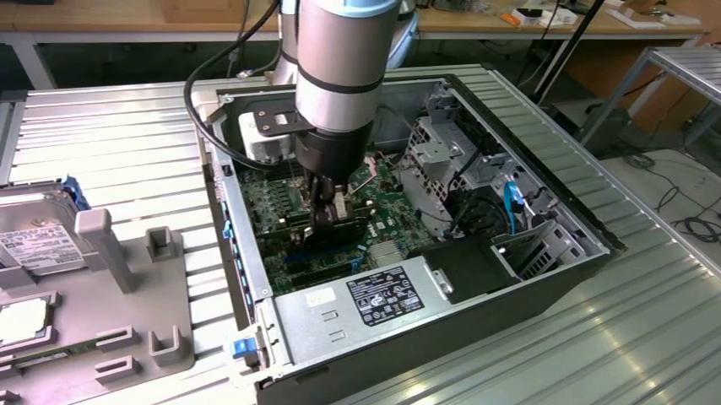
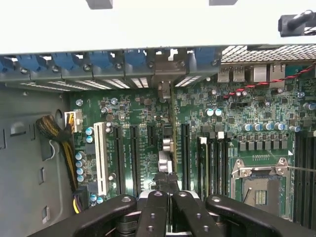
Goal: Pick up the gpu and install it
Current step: 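Press down on the gpu until it lock into place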
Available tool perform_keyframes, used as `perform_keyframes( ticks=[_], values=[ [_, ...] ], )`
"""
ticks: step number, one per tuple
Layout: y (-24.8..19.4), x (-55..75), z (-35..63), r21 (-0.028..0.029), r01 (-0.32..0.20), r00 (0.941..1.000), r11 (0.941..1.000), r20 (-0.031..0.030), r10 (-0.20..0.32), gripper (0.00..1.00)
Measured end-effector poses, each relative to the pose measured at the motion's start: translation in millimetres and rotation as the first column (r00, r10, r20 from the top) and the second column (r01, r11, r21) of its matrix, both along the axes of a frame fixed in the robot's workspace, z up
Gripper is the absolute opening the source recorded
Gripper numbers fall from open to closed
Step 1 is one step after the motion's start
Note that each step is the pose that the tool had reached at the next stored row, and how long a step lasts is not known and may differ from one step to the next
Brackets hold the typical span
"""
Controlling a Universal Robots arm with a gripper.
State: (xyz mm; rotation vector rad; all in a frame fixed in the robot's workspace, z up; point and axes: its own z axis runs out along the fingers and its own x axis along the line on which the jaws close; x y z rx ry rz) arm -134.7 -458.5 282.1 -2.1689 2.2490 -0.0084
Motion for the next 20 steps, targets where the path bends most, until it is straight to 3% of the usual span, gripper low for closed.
perform_keyframes(
  ticks=[1, 3, 10, 15, 20],
  values=[
    [3.0, 0.0, -0.3, 0.0004, 0.0, 1.0, 1.0, 0.0002, 0.0, 0.11],
    [4.5, -0.1, -0.5, 0.0001, 0.0, 1.0, 1.0, 0.0001, 0.0, 0.11],
    [3.3, -0.5, -7.1, -0.0003, 0.0, 1.0, 1.0, -0.0002, 0.0, 0.11],
    [-2.1, -0.8, -8.6, 0.0, 0.0, 1.0, 1.0, -0.0001, 0.0, 0.11],
    [-0.8, -3.5, -8.7, 0.0001, 0.0, 1.0, 1.0, -0.0007, 0.0, 0.11]
  ],
)
